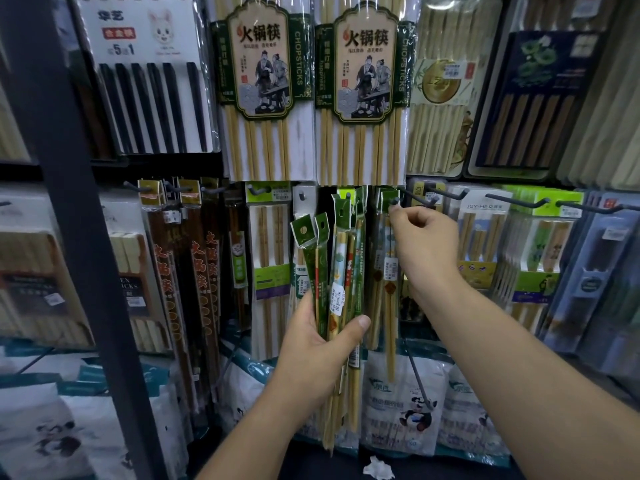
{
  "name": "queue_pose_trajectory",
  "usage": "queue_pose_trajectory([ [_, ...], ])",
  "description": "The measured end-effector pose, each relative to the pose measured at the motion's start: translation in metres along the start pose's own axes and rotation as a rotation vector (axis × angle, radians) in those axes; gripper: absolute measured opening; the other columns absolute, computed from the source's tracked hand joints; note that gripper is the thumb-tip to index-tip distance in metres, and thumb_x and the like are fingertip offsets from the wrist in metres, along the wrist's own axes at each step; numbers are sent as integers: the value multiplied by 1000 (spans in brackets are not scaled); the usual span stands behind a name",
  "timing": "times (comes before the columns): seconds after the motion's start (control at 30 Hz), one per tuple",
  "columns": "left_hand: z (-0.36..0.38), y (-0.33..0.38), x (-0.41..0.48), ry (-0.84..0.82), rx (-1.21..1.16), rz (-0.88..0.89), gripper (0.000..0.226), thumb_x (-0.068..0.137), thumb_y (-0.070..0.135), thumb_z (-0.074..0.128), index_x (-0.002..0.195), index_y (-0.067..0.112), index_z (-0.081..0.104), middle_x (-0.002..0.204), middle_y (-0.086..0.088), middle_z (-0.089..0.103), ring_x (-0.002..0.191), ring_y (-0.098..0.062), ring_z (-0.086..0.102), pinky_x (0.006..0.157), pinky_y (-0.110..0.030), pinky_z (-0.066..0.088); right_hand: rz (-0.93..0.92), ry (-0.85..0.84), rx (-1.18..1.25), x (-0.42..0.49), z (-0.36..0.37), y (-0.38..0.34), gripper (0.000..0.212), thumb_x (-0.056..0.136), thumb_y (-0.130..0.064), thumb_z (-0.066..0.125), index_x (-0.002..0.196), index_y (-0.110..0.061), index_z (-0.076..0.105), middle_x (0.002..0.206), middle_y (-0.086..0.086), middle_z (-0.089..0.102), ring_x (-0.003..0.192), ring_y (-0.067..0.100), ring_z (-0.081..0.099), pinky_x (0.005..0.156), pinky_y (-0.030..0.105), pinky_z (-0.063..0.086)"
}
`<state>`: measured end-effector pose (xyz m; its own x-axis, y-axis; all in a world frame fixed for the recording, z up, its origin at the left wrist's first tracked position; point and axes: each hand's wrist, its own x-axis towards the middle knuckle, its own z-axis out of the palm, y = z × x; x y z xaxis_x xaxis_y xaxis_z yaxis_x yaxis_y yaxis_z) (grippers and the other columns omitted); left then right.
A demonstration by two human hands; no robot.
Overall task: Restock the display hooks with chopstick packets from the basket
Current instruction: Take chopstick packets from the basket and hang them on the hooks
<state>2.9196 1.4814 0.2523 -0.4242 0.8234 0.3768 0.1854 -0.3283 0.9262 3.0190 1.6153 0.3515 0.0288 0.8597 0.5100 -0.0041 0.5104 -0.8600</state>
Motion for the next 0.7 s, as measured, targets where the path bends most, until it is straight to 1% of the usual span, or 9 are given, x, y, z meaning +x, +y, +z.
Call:
queue_pose_trajectory([
  [0.1,0,0,0,-11,-10,-9,90,69,62,79,148,35,44,141,22,58,133,2,51,117,-37,39,27,30,11,-1,-1,2,28,95,-34,69,80,-11,72,66,-7,63,61,2,57,66,22,45],
  [0.2,-2,-1,1,-51,-36,-10,76,79,51,80,144,29,48,138,14,64,130,-5,56,115,-41,43,32,50,-7,-12,-6,1,25,95,-37,69,84,-14,69,74,-3,63,63,1,56,65,22,42],
  [0.27,-1,-2,2,-96,-45,-13,59,85,45,78,136,32,53,130,14,69,124,-4,62,109,-32,48,58,24,32,-21,-10,-3,25,97,-37,66,84,-16,70,73,0,64,61,-3,57,65,20,42],
  [0.33,0,-2,2,-153,-61,-6,43,89,36,74,128,38,55,123,17,72,117,-5,66,95,-20,54,81,-66,100,-31,-13,-11,24,98,-37,63,84,-21,75,75,-2,69,66,-5,61,68,20,44],
  [0.4,2,-3,1,-178,-84,0,40,91,31,72,126,40,55,122,17,72,117,-7,67,91,-13,51,66,-154,122,-38,-14,-19,18,97,-36,65,87,-26,77,81,-11,74,74,-4,65,70,21,48],
  [0.53,3,-1,-2,-213,-111,12,39,92,31,72,118,57,60,125,17,71,119,-6,65,91,-9,48,55,-172,150,-37,-16,-26,9,93,-31,72,91,-23,76,78,-10,72,70,-3,65,63,13,51],
  [0.6,3,0,-2,-242,-126,-4,42,94,30,71,109,68,60,122,23,70,117,2,64,88,-5,47,106,-204,160,-34,-18,-28,8,93,-29,73,92,-23,76,75,-12,71,65,-4,63,57,11,49],
  [0.63,2,-1,-2,-260,-135,-12,45,96,27,69,107,69,59,117,33,69,113,11,62,85,-1,45,139,-226,166,-33,-19,-29,8,93,-28,72,90,-23,77,73,-13,71,63,-3,62,56,12,49],
  [0.7,3,-4,-3,-286,-141,-29,42,100,18,64,111,57,51,98,57,57,98,33,52,75,7,39,195,-247,166,-32,-21,-30,12,94,-25,70,84,-23,78,77,-8,71,68,3,62,64,20,49],
])
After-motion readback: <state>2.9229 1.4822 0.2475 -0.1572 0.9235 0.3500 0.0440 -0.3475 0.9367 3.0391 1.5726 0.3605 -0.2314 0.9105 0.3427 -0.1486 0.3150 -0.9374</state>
